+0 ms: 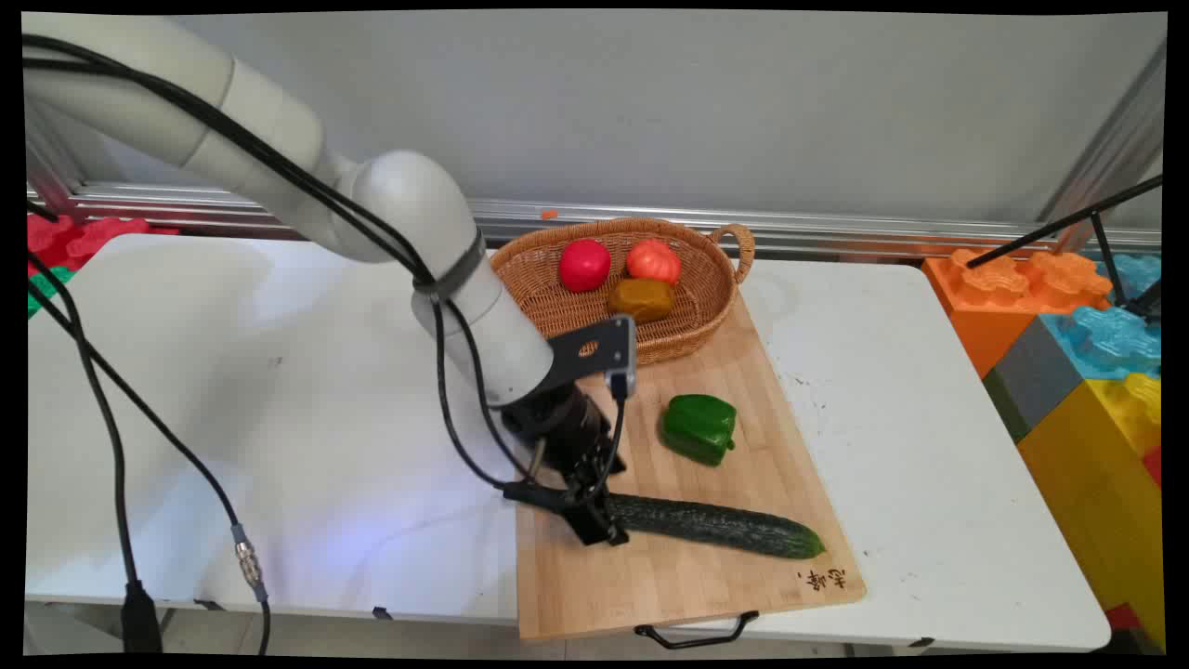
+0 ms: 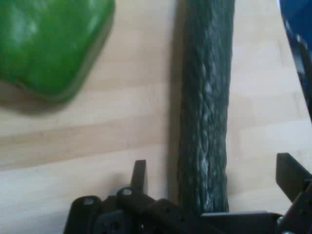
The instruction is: Pick up the potato from the vegetable basket
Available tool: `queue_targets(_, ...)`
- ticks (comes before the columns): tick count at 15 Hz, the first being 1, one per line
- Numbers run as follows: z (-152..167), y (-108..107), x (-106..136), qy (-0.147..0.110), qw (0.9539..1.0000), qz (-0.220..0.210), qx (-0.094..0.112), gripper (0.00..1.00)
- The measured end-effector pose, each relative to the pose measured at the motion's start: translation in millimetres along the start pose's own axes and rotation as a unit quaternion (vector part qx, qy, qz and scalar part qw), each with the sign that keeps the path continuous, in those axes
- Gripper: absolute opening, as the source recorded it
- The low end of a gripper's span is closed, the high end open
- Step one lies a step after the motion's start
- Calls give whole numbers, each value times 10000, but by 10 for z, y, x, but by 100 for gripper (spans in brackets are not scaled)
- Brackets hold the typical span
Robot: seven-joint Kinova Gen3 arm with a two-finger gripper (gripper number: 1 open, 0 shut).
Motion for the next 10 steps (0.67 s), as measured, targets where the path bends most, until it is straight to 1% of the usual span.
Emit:
queue_targets(2, -125, -46, 41, 162, 9998, -71, 47, 100)
queue_targets(5, -419, -183, 83, 444, 9987, -162, 204, 100)
queue_targets(7, -720, -335, 87, 598, 9970, -200, 439, 100)
queue_targets(9, -952, -504, 46, 662, 9949, -283, 708, 100)
queue_targets(10, -1088, -638, -3, 687, 9927, -377, 921, 100)
